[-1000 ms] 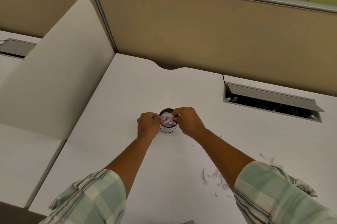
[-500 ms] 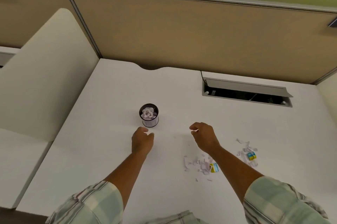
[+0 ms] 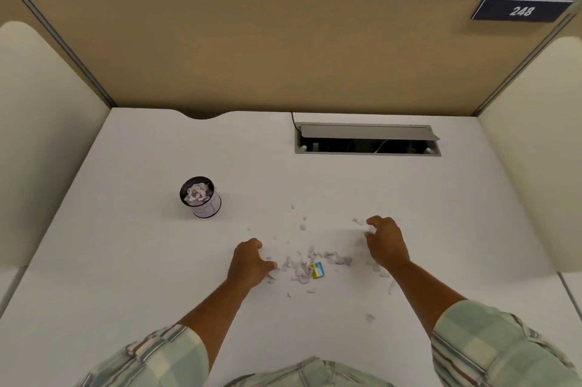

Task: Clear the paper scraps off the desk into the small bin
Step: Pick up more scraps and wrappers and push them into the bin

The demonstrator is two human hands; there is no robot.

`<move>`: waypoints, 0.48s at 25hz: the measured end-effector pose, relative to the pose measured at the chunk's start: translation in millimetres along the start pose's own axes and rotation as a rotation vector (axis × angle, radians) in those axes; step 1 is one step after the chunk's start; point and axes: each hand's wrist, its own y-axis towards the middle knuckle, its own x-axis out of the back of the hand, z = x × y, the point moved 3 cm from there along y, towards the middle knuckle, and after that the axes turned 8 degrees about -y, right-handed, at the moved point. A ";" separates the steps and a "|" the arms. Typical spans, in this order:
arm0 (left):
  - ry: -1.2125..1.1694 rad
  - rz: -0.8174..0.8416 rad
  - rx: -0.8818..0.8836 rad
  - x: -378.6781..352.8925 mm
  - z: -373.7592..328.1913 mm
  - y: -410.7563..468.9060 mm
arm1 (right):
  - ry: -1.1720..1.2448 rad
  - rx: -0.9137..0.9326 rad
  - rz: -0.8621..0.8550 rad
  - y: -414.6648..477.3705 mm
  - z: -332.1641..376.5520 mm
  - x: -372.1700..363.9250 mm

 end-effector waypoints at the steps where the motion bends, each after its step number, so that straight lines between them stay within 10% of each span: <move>1: 0.003 -0.004 0.016 -6.3 -2.1 -2.6 | -0.025 -0.023 0.015 4.6 -9.7 4.9; 12: -0.016 -0.047 0.077 -72.6 -40.9 -22.5 | -0.327 0.048 0.317 20.7 -31.8 -6.4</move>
